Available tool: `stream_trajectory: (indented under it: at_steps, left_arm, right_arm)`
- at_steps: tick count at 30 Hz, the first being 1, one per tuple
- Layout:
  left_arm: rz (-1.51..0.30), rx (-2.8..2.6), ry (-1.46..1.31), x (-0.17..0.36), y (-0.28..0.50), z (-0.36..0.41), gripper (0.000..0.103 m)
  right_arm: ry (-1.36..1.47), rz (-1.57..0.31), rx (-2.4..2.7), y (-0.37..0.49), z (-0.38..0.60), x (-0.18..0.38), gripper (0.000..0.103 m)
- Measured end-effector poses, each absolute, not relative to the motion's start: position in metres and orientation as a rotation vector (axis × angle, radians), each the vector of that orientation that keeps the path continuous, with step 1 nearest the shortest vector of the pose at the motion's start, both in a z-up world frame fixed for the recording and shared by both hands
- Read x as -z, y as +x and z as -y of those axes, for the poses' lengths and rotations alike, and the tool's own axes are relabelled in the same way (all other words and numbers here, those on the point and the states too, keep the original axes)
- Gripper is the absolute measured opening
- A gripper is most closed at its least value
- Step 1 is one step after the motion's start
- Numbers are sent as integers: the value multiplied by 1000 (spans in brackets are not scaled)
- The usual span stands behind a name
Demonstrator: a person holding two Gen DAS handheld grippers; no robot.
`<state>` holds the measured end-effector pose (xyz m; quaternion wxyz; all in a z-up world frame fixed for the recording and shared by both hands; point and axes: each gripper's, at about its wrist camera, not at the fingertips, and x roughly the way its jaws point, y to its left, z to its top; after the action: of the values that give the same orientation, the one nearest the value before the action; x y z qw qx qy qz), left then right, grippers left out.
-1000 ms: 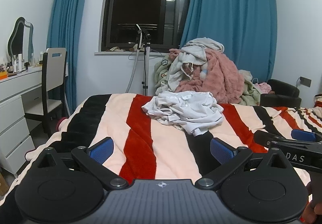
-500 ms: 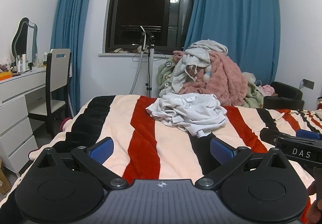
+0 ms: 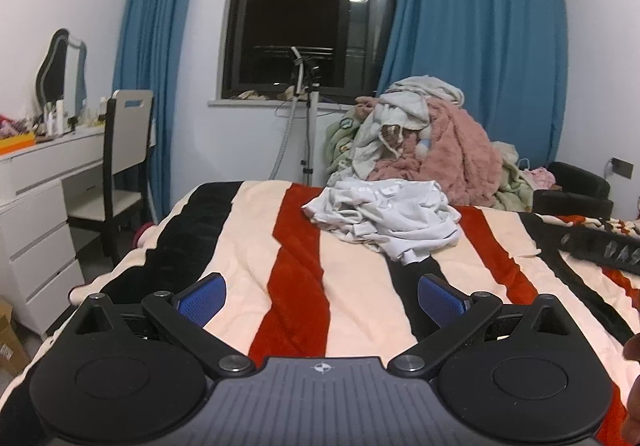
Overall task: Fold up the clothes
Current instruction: 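Move both grippers toward the crumpled white shirt on the bed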
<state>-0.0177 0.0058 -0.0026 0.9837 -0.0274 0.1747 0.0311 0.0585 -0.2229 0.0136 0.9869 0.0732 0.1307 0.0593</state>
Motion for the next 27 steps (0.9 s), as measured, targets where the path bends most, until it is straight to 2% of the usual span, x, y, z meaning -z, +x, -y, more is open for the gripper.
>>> stream_trajectory:
  at_steps: [14,19,27]
  left_arm:
    - [-352,-144,-71,-40,-23,28,103]
    - [-386,-130,-80,-61,3,46,103]
    - [-461,-98,-30,-60,82,59,103]
  right_arm:
    - [228,-88,-113,52,254,-57,103]
    - [307,-80,-35,63,277,-77,103]
    - [247,-24,58,70,281,-121,103]
